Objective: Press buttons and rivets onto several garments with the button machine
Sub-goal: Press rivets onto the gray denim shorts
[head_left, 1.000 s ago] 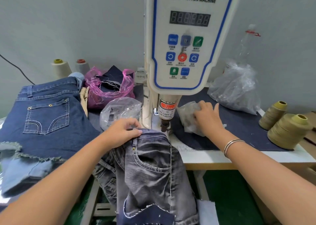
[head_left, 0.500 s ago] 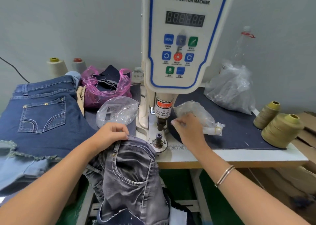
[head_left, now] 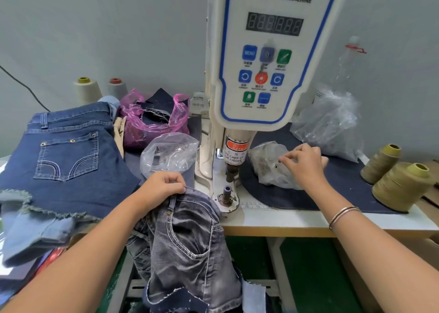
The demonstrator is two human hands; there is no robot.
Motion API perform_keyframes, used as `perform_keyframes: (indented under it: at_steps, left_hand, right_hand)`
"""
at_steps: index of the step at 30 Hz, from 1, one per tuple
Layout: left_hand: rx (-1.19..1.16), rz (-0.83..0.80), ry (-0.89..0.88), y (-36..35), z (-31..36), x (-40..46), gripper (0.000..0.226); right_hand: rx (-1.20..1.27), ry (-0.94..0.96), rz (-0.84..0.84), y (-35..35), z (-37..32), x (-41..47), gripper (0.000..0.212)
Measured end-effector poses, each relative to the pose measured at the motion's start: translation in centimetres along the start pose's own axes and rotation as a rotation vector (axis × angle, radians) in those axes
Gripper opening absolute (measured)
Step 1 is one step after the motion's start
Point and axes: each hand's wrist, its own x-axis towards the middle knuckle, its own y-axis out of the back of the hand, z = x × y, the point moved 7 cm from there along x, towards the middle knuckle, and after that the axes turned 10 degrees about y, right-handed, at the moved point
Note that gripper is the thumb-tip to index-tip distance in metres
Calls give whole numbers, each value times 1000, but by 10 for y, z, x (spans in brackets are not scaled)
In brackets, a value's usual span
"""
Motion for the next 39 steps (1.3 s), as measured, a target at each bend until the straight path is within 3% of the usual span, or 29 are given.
perform_keyframes:
  at_steps: [4, 11, 14, 16, 19, 22, 29, 39]
  left_hand:
    - [17, 15, -2, 2, -3, 2, 30]
    - [17, 17, 7, 4, -4, 3, 34]
    - [13, 7, 12, 4, -5, 3, 33]
    - [12, 3, 13, 3, -5, 3, 32]
    - [-1, 6, 10, 4, -5, 3, 29]
    - [9, 19, 10, 5, -6, 3, 34]
    - [21, 37, 19, 6, -8, 4, 34]
    - [11, 30, 21, 6, -10, 6, 34]
  right_hand:
    - [-63, 57, 35, -1, 0, 3, 15]
    - [-110, 45, 15, -2, -4, -2, 20]
    - [115, -26, 132, 13, -25, -19, 17]
    - [327, -67, 117, 13, -49, -41, 22]
    - [704, -183, -103, -11, -86, -75, 26]
    - [1030, -375, -307, -42, -109, -98, 15]
    - [1288, -695, -362, -62, -113, -108, 18]
    - [1438, -839, -420, -61, -117, -109, 13]
